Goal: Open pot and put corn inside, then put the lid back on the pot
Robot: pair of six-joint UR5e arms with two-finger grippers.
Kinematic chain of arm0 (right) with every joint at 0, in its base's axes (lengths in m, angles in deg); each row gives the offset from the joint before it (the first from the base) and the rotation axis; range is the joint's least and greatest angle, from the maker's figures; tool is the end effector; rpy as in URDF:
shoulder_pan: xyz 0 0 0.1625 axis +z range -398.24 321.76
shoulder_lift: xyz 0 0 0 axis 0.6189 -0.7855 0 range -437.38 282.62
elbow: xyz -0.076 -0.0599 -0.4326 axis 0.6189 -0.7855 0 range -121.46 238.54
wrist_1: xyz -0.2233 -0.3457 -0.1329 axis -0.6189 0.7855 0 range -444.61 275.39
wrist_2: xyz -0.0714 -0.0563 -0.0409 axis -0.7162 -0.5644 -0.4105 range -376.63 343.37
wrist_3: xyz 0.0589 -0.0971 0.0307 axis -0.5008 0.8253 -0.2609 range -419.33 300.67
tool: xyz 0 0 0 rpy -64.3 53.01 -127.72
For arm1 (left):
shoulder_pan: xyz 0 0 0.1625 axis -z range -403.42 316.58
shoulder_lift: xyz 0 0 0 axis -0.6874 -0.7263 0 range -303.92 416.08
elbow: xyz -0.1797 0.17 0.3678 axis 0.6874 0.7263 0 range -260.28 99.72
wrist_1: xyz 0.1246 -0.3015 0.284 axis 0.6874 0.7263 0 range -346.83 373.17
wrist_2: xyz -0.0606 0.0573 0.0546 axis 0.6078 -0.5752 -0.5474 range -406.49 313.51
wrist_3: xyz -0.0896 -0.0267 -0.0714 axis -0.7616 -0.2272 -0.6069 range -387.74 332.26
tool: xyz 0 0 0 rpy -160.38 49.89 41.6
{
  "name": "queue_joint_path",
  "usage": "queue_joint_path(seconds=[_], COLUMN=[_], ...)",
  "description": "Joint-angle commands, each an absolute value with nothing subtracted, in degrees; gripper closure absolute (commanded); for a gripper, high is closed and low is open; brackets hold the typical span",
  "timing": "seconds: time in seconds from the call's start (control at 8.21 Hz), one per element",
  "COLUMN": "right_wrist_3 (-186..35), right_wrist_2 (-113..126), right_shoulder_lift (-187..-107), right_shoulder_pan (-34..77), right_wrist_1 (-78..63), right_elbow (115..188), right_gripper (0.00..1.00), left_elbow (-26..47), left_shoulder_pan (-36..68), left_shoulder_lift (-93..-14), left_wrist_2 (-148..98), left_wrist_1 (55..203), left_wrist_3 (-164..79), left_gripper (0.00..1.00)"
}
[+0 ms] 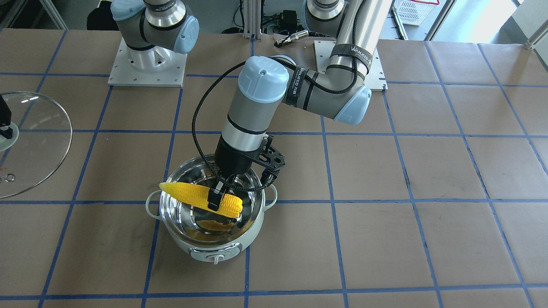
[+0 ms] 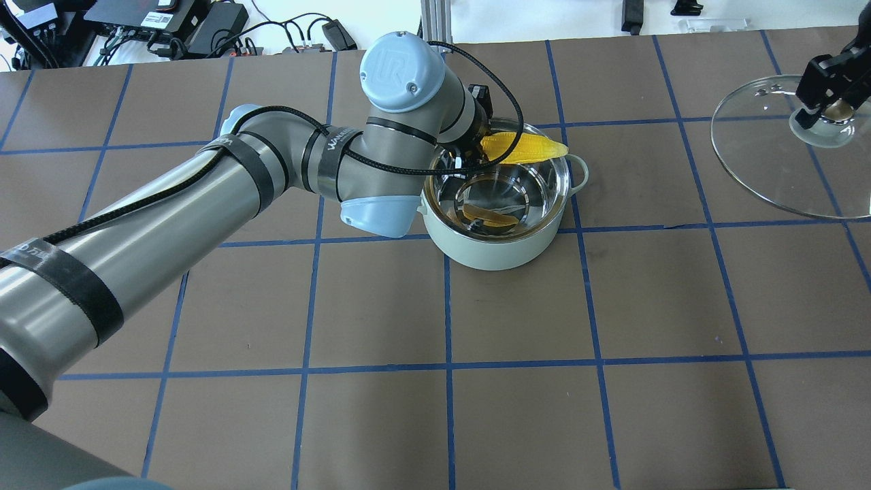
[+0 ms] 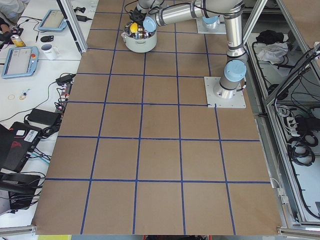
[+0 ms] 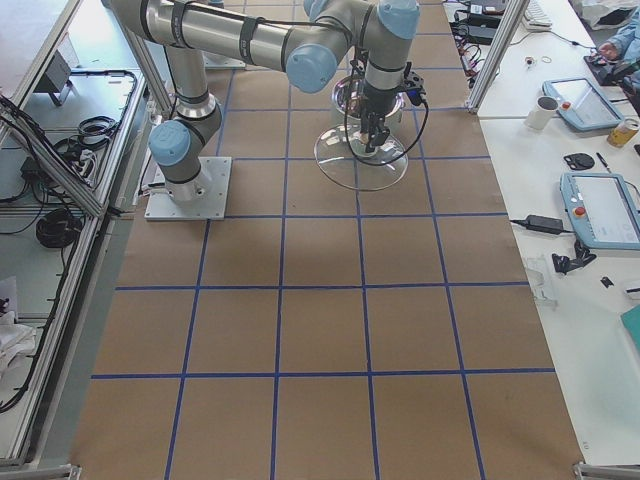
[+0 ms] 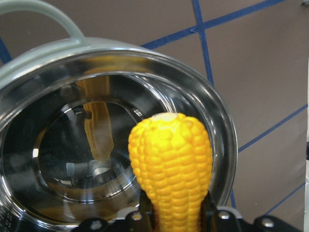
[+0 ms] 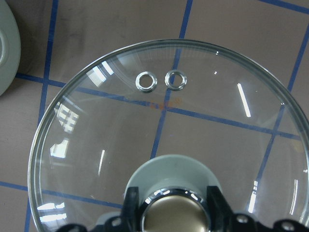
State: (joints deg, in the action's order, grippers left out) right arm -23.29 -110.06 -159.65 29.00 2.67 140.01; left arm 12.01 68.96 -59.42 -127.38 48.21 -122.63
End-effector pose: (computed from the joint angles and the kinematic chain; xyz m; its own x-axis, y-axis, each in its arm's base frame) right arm -0.1028 -0.5715 0.4868 -0.9724 -0.2315 0.0286 -0.2294 0.9713 0.0624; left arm -0.4059 -0.5862 0.3129 -0.2621 -0.8574 0.4429 -0.9111 0.3711 0.1792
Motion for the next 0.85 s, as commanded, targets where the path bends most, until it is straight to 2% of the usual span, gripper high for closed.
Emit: queue_joint_path(seconds=[0.0, 0.12, 0.73], right_wrist_3=[-23.12, -23.12, -22.50], right_wrist_2=[-110.05, -110.05, -110.05], right_shoulder_lift=[-159.56, -159.56, -159.56], right_shoulder_pan=[29.00, 29.00, 29.00], right_wrist_1=[2.67, 2.67, 2.67], right_elbow=[140.01, 140.01, 140.01], right_gripper=[1.00, 1.00, 1.00], left_elbow=[12.01, 12.01, 12.01], left_shoulder_pan=[69.17, 69.17, 69.08], left_shoulder_lift=[-59.50, -59.15, -55.46], left_wrist_2=[-127.52, -127.43, -127.43], left_wrist_1=[47.89, 47.79, 48.23], left_wrist_3=[-122.14, -122.22, -112.45], left_gripper=[0.03, 0.00, 0.00])
